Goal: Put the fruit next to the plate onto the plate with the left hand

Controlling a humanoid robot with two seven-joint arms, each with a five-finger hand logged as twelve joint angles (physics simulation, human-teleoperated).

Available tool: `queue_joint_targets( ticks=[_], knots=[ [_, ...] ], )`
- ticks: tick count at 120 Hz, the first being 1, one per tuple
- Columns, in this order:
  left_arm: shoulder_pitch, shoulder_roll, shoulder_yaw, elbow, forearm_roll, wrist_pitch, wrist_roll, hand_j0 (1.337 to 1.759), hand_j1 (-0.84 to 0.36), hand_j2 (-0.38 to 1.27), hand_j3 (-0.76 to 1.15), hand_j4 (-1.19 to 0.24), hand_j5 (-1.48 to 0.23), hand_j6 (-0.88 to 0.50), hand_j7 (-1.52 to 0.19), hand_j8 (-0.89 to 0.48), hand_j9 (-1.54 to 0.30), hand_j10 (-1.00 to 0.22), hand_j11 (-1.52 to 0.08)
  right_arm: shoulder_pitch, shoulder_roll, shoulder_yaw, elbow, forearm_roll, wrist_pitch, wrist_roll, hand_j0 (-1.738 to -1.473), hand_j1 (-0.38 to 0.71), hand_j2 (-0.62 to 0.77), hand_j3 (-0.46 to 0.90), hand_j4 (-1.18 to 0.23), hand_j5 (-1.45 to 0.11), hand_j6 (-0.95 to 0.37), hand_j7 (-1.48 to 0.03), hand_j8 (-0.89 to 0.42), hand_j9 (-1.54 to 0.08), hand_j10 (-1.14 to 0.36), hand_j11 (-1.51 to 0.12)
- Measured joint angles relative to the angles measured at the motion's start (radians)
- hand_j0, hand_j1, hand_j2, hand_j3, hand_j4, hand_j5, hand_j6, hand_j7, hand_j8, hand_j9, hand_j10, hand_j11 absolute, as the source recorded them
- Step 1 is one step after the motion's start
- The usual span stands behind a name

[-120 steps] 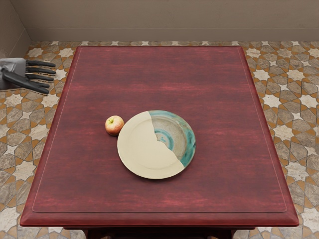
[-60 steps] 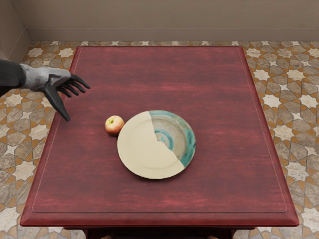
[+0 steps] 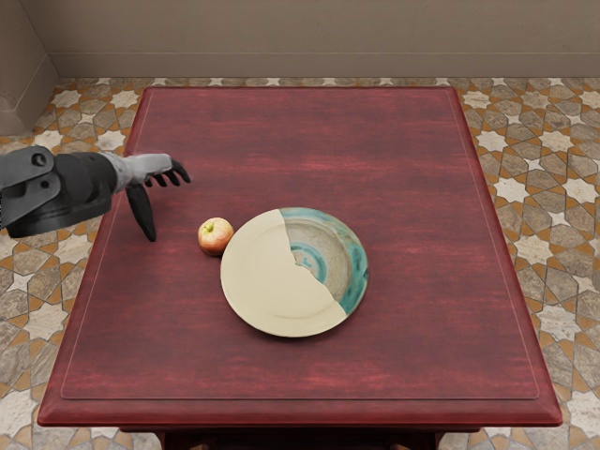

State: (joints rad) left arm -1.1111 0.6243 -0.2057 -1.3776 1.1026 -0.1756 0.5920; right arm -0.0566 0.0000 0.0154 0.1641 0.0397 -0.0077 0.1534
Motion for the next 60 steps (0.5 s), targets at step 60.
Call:
queue_joint_targets(
  ticks=[60],
  knots=[
    [-0.005,-0.087,0.042,-0.087,0.010,0.064,0.019,1.658,0.04,0.06,0.00,-0.27,-0.34,-0.27,-0.34,-0.27,-0.34,-0.27,-0.34,0.000,0.000,0.000,0.000,0.000,0.000,0.000,-1.658,-0.32,0.00,0.00,-0.02,-0.03,-0.02,-0.03,-0.02,-0.03,-0.02,-0.03]
  ],
)
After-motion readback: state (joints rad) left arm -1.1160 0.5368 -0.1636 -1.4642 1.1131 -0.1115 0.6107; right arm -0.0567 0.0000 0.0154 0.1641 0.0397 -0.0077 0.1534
